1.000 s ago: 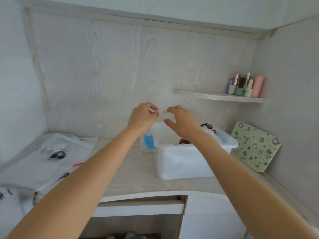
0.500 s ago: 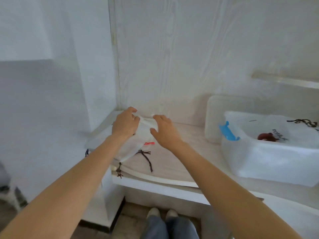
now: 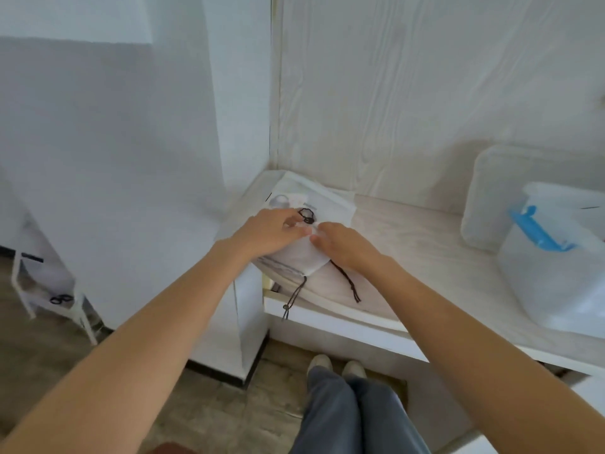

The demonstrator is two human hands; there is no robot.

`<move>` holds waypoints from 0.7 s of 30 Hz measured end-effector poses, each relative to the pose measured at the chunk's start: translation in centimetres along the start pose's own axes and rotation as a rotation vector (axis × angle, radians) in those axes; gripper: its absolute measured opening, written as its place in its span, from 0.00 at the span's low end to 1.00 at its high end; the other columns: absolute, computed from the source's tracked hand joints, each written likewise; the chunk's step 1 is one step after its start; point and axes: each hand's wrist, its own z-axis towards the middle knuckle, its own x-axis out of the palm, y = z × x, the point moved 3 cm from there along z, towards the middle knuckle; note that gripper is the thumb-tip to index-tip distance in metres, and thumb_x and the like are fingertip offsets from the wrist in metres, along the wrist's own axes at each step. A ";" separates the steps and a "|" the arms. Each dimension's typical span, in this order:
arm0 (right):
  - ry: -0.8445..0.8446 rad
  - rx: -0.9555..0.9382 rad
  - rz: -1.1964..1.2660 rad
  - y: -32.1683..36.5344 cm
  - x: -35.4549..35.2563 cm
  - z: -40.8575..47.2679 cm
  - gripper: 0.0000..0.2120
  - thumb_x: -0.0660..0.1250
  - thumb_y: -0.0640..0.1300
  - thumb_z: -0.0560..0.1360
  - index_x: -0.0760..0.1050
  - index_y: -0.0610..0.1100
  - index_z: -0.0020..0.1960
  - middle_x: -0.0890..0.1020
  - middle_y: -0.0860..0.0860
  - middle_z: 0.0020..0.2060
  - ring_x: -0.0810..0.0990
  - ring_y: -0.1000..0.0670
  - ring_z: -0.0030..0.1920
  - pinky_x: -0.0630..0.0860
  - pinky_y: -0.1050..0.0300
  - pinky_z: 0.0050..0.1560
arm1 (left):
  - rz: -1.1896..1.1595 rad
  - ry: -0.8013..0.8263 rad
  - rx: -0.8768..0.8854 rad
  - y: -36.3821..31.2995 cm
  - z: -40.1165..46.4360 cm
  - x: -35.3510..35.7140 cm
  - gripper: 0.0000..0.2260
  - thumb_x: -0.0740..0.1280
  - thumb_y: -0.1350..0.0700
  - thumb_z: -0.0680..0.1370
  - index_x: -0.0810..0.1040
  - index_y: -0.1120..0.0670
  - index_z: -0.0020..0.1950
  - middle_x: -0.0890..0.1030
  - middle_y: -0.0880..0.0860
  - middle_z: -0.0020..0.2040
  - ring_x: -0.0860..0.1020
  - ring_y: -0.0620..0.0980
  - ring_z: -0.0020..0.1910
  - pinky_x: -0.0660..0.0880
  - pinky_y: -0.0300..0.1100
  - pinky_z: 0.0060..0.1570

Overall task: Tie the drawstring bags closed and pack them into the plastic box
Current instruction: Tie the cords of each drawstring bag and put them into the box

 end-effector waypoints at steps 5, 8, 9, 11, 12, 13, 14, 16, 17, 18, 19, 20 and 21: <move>0.034 0.031 -0.013 -1.4 -0.3 0.6 0.18 0.51 0.48 0.82 0.65 0.43 0.70 0.70 0.44 0.68 0.69 0.43 0.65 0.65 0.50 0.62 | 0.107 0.206 0.116 -0.4 -2.1 0.1 0.35 0.75 0.39 0.64 0.67 0.40 0.68 0.66 0.42 0.71 0.64 0.46 0.69 0.59 0.46 0.69; 0.011 0.038 0.036 -1.7 -0.6 0.3 0.22 0.57 0.46 0.80 0.59 0.46 0.73 0.71 0.41 0.65 0.70 0.42 0.65 0.67 0.51 0.60 | 0.038 0.241 0.119 -0.2 -2.1 0.0 0.34 0.76 0.47 0.66 0.65 0.41 0.68 0.69 0.43 0.66 0.68 0.46 0.64 0.65 0.42 0.61; -0.038 0.019 0.087 -1.6 -0.9 -0.1 0.23 0.60 0.46 0.79 0.59 0.46 0.73 0.73 0.41 0.63 0.71 0.42 0.63 0.68 0.51 0.59 | 0.028 0.220 0.135 -0.2 -1.9 -0.2 0.28 0.74 0.49 0.69 0.66 0.42 0.66 0.72 0.45 0.63 0.72 0.46 0.59 0.68 0.42 0.57; -0.152 -0.041 0.254 -1.2 -1.6 -1.1 0.20 0.62 0.47 0.78 0.65 0.45 0.68 0.75 0.43 0.60 0.73 0.45 0.61 0.69 0.60 0.57 | 0.065 0.121 0.188 -0.6 -1.8 -0.8 0.14 0.68 0.51 0.74 0.72 0.45 0.59 0.78 0.51 0.52 0.75 0.50 0.48 0.69 0.42 0.46; -0.204 -0.065 0.371 -0.8 -2.1 -1.9 0.15 0.62 0.50 0.78 0.70 0.45 0.62 0.77 0.45 0.56 0.74 0.48 0.58 0.69 0.67 0.52 | 0.079 0.052 0.202 -0.8 -1.7 -1.1 0.10 0.66 0.51 0.76 0.75 0.49 0.57 0.79 0.53 0.47 0.75 0.52 0.44 0.68 0.42 0.42; -0.238 -0.084 0.475 -0.4 -2.4 -2.6 0.12 0.62 0.52 0.78 0.71 0.46 0.55 0.77 0.48 0.52 0.75 0.50 0.55 0.68 0.71 0.48 | 0.076 -0.012 0.204 -1.1 -1.8 -1.3 0.10 0.64 0.50 0.77 0.77 0.53 0.55 0.79 0.55 0.44 0.75 0.52 0.42 0.68 0.44 0.41; -0.252 -0.113 0.524 0.1 -2.8 -3.4 0.13 0.63 0.55 0.76 0.72 0.46 0.52 0.77 0.50 0.50 0.74 0.52 0.53 0.67 0.71 0.46 | 0.053 -0.062 0.195 -1.3 -1.8 -1.5 0.12 0.63 0.48 0.78 0.78 0.56 0.53 0.79 0.55 0.41 0.75 0.53 0.41 0.68 0.45 0.41; -0.257 -0.142 0.398 0.5 -3.2 -4.1 0.21 0.67 0.57 0.73 0.73 0.45 0.60 0.76 0.51 0.54 0.73 0.53 0.56 0.67 0.64 0.52 | -0.012 -0.154 0.186 -2.0 -1.8 -1.6 0.15 0.62 0.47 0.79 0.79 0.58 0.48 0.75 0.52 0.34 0.74 0.53 0.37 0.67 0.46 0.38; -0.278 -0.133 0.301 0.5 -3.3 -4.1 0.24 0.68 0.56 0.73 0.72 0.44 0.63 0.75 0.50 0.56 0.72 0.52 0.58 0.67 0.61 0.54 | -0.026 -0.202 0.189 -2.4 -1.7 -1.6 0.15 0.61 0.47 0.79 0.78 0.58 0.46 0.73 0.50 0.32 0.72 0.52 0.35 0.66 0.46 0.37; -0.320 -0.126 0.247 0.4 -3.5 -4.0 0.21 0.68 0.54 0.73 0.72 0.45 0.62 0.76 0.49 0.55 0.73 0.50 0.57 0.67 0.60 0.52 | -0.035 -0.247 0.196 -2.6 -1.6 -1.5 0.14 0.62 0.47 0.79 0.77 0.57 0.44 0.72 0.50 0.31 0.71 0.51 0.33 0.65 0.45 0.35; -0.386 -0.122 0.255 0.3 -3.7 -3.8 0.13 0.66 0.52 0.75 0.74 0.46 0.56 0.77 0.48 0.49 0.74 0.48 0.52 0.67 0.61 0.47 | -0.056 -0.282 0.206 -2.9 -1.6 -1.5 0.12 0.63 0.47 0.78 0.76 0.56 0.45 0.73 0.50 0.31 0.72 0.51 0.33 0.66 0.44 0.36; -0.441 -0.113 0.302 0.2 -4.1 -3.7 0.05 0.64 0.49 0.76 0.73 0.47 0.47 0.77 0.47 0.42 0.75 0.46 0.46 0.65 0.60 0.41 | -0.096 -0.313 0.213 -3.1 -1.5 -1.6 0.10 0.65 0.47 0.77 0.77 0.54 0.48 0.76 0.51 0.34 0.74 0.51 0.35 0.69 0.44 0.38; -0.478 -0.106 0.365 0.0 -4.3 -3.6 0.08 0.63 0.47 0.78 0.71 0.46 0.41 0.75 0.47 0.36 0.74 0.46 0.40 0.63 0.60 0.36 | -0.152 -0.342 0.215 -3.3 -1.7 -1.7 0.09 0.67 0.49 0.76 0.78 0.53 0.51 0.79 0.51 0.39 0.77 0.50 0.39 0.72 0.43 0.42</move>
